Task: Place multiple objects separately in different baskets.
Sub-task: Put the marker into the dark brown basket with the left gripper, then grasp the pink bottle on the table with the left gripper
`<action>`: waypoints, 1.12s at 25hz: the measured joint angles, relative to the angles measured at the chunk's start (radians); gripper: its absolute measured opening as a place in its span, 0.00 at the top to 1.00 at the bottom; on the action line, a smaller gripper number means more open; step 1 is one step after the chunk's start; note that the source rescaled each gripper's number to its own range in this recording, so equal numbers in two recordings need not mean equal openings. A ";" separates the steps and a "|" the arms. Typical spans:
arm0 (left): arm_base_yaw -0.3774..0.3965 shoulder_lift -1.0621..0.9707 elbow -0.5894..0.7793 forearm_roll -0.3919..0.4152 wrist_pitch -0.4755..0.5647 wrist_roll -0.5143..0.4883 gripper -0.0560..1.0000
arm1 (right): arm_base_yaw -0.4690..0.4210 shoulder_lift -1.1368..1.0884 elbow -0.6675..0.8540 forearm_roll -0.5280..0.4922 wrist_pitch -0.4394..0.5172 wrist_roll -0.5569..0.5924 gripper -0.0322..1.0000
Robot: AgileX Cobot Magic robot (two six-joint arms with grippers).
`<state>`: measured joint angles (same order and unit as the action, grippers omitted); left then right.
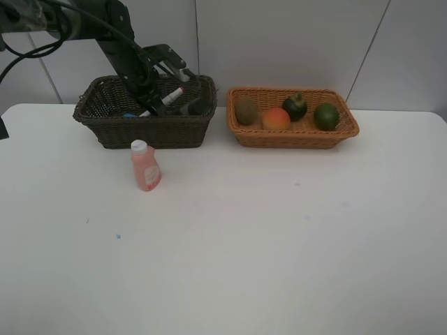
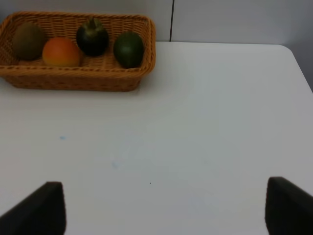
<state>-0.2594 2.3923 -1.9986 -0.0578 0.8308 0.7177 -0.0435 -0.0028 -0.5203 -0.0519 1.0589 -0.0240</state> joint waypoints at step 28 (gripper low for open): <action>0.002 -0.138 0.000 -0.009 0.088 -0.035 0.00 | 0.000 0.000 0.000 0.000 0.000 0.000 0.01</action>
<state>-0.2573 2.2543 -1.9986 -0.0671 0.9185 0.6828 -0.0435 -0.0028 -0.5203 -0.0519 1.0589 -0.0240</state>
